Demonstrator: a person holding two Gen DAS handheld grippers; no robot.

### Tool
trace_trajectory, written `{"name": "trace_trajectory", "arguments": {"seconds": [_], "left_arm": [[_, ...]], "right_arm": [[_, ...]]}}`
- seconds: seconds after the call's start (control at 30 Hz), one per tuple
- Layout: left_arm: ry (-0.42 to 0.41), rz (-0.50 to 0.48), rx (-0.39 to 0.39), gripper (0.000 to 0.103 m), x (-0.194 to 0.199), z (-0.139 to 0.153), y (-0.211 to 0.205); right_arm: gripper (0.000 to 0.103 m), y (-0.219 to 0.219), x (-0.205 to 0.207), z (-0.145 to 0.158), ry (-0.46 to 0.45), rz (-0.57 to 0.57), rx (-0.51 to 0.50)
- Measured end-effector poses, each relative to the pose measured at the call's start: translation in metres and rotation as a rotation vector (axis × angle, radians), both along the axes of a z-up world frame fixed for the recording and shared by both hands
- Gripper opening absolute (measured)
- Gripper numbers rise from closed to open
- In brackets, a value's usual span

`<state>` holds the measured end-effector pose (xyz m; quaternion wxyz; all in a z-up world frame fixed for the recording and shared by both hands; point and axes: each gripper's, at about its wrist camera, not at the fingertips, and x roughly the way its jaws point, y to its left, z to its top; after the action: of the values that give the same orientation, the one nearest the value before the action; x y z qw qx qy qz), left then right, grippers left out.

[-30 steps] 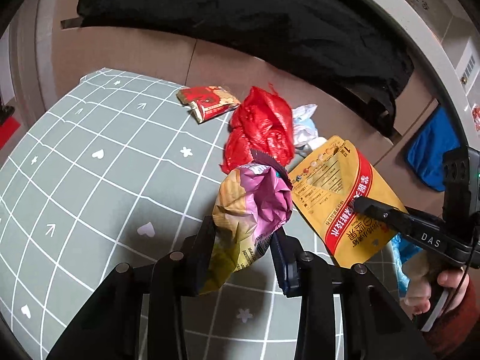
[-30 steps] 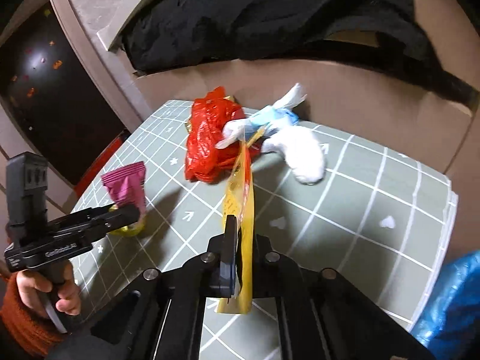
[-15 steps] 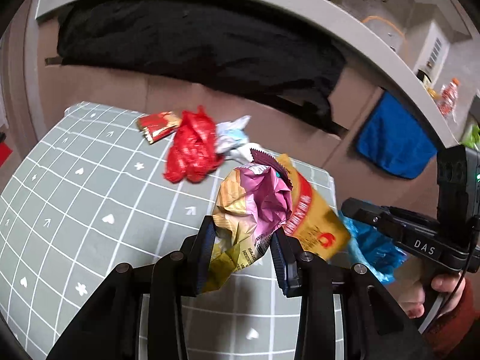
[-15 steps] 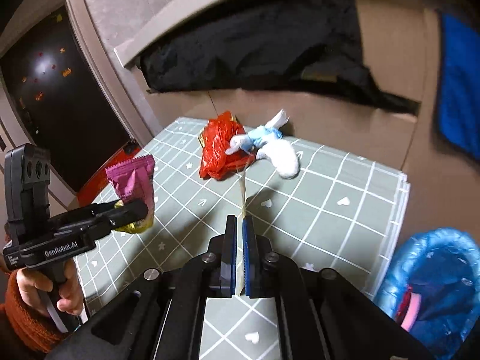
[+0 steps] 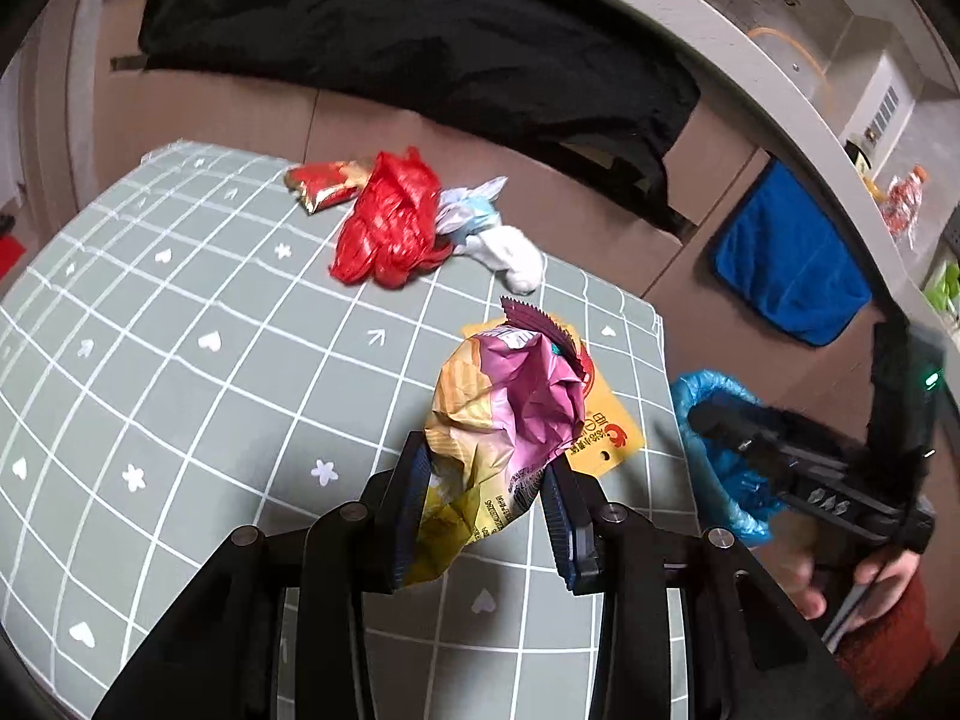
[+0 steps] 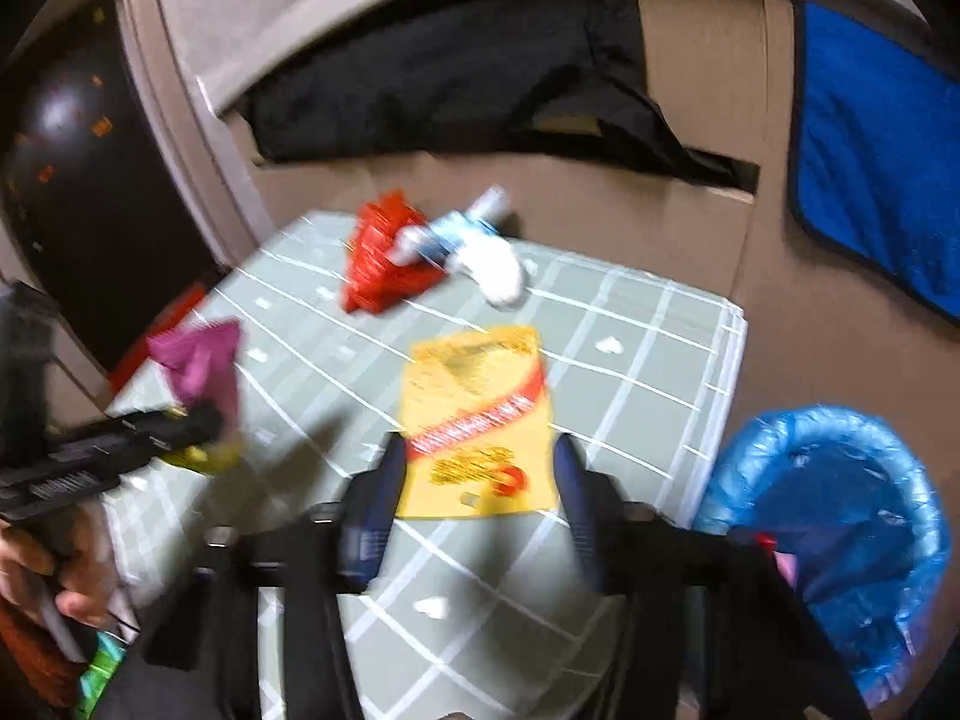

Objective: Collect trash

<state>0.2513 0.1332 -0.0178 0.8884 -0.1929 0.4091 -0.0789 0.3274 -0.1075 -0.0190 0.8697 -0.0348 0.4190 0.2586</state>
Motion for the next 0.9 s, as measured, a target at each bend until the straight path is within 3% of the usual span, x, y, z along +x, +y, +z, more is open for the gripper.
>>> {"name": "trace_trajectory", "arguments": {"seconds": [0.2,0.3,0.4,0.47,0.53,0.7,0.9], "left_arm": [[0.016,0.028,-0.020,0.037,0.002,-0.010,0.019],[0.032,0.059,-0.042,0.037,0.006,-0.017,0.034],[0.050,0.083,-0.062,0.037,0.009,-0.024,0.045],[0.061,0.093,-0.066,0.037,0.012,-0.028,0.051],[0.066,0.099,-0.070,0.037,0.013,-0.031,0.054],[0.077,0.109,-0.076,0.038,0.018,-0.035,0.062],[0.081,0.113,-0.084,0.038,0.017,-0.036,0.068]], "right_arm": [[0.049,-0.014,0.021,-0.045,0.201,-0.072,0.090],[0.050,-0.011,0.033,-0.069,0.347,-0.107,0.114],[0.052,-0.001,0.032,-0.069,0.312,-0.089,0.107],[0.066,0.007,0.031,-0.071,0.277,-0.058,0.121],[0.089,0.010,0.029,-0.072,0.260,-0.033,0.165],[0.095,0.026,0.025,-0.070,0.230,-0.064,0.093],[0.094,0.054,0.030,-0.073,0.207,0.041,-0.139]]}}
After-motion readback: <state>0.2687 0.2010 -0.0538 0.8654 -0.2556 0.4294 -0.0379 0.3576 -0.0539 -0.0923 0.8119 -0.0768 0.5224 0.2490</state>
